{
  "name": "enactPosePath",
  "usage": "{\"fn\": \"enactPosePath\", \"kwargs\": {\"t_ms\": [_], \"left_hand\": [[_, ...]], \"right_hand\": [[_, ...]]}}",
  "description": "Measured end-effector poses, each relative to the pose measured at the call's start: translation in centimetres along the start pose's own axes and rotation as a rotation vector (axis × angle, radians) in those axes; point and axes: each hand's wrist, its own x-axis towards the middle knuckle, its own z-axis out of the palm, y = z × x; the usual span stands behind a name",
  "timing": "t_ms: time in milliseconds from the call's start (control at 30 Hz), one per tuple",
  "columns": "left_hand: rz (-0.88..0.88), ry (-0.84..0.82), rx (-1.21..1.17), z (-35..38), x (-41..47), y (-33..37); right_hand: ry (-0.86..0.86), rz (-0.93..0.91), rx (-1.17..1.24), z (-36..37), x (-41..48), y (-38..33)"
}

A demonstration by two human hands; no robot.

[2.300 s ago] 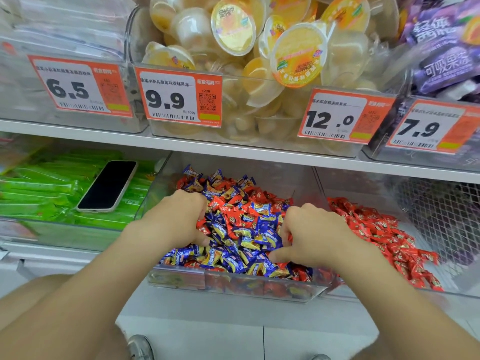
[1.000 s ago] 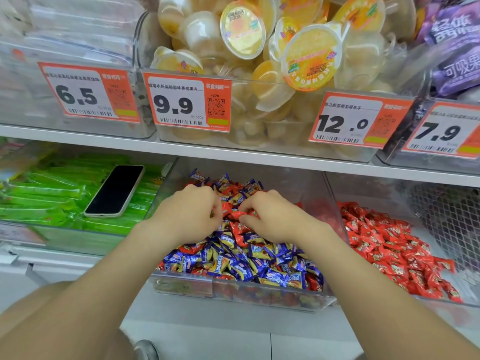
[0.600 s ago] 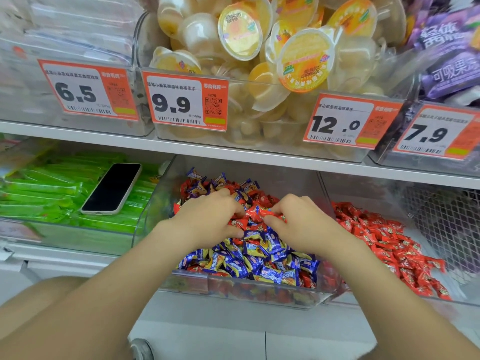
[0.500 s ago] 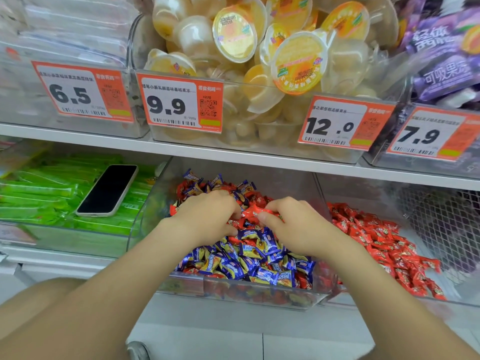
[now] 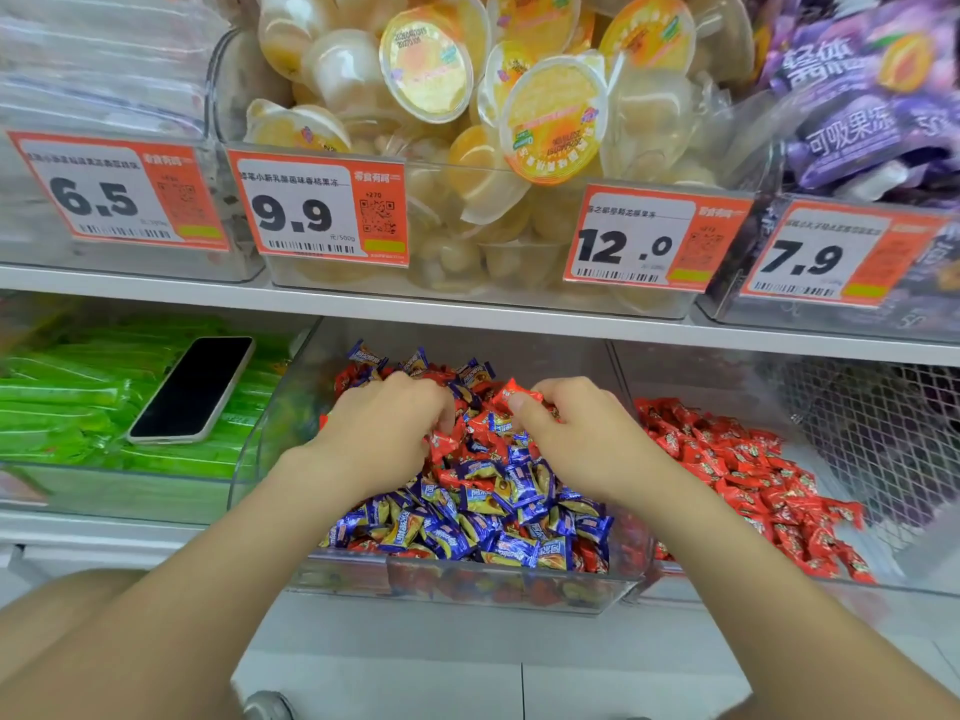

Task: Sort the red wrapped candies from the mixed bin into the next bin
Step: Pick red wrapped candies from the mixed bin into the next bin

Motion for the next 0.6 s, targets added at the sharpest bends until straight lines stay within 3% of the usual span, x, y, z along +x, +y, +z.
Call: {"fn": "enactPosePath", "kwargs": {"t_ms": [133, 267, 333, 500, 600], "left_hand": [[-0.067, 0.082, -0.418, -1.3, -0.4, -0.7], [-0.162, 0.038, -1.078, -2.3, -1.8, 1.0], [-0.153, -0.004, -1.279, -2.5, -2.6, 2.6], [-0.096, -0.043, -1.34, -2.3, -3.8, 6.6], [-0.07, -0.073, -1.294, -2.4, -3.3, 8.8]], "right_hand": [[-0.027, 0.055, 0.071, -0.8, -0.1, 0.4], [-0.056, 0.083, 0.209, -0.8, -0.5, 0.1], [-0.051, 0.087, 0.264, -0.7, -0.8, -0.1], [0.085, 0.109, 0.172, -3.8, -2.3, 1.6], [0.15, 0.239, 0.046, -6.7, -3.0, 5.5]]}}
